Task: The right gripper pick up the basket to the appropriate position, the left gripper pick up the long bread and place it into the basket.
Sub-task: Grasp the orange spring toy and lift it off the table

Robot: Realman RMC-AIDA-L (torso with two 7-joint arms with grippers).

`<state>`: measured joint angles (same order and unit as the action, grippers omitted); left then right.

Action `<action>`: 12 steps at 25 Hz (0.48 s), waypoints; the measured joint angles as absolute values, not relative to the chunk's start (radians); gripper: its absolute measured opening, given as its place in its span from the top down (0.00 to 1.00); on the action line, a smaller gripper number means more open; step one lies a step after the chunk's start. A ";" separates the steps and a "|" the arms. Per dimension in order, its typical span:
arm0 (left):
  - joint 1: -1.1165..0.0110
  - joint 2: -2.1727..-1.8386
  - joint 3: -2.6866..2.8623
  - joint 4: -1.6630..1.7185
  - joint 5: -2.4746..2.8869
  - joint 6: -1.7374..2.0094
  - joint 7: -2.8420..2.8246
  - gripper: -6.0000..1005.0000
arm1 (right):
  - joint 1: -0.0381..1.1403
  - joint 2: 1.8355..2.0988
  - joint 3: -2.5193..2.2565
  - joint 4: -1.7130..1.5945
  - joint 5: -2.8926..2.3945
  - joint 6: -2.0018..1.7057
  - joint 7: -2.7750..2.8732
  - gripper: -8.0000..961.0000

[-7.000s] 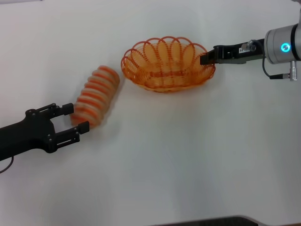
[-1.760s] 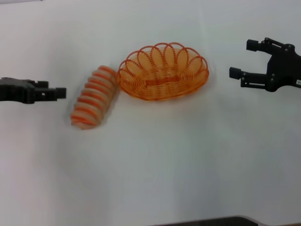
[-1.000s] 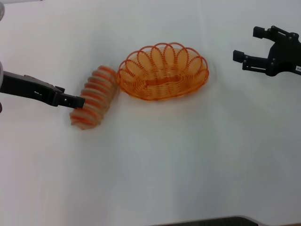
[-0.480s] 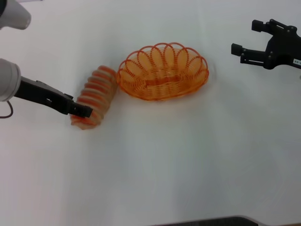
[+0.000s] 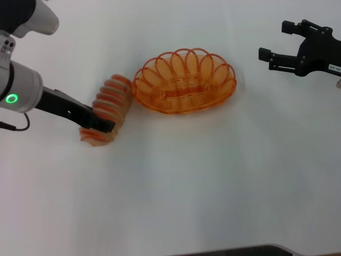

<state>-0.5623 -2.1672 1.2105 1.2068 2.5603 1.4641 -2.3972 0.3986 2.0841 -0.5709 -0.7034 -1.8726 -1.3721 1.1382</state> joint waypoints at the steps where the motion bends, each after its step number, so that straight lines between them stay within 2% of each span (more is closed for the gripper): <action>1: -0.562 -2.168 1.215 1.207 2.561 1.458 -2.400 0.28 | 0.399 2.084 -0.573 -0.703 -1.873 -1.372 1.138 0.02; 12: -0.560 -2.168 1.250 1.195 2.605 1.398 -2.426 0.28 | 0.408 2.082 -0.584 -0.708 -1.879 -1.372 1.151 0.02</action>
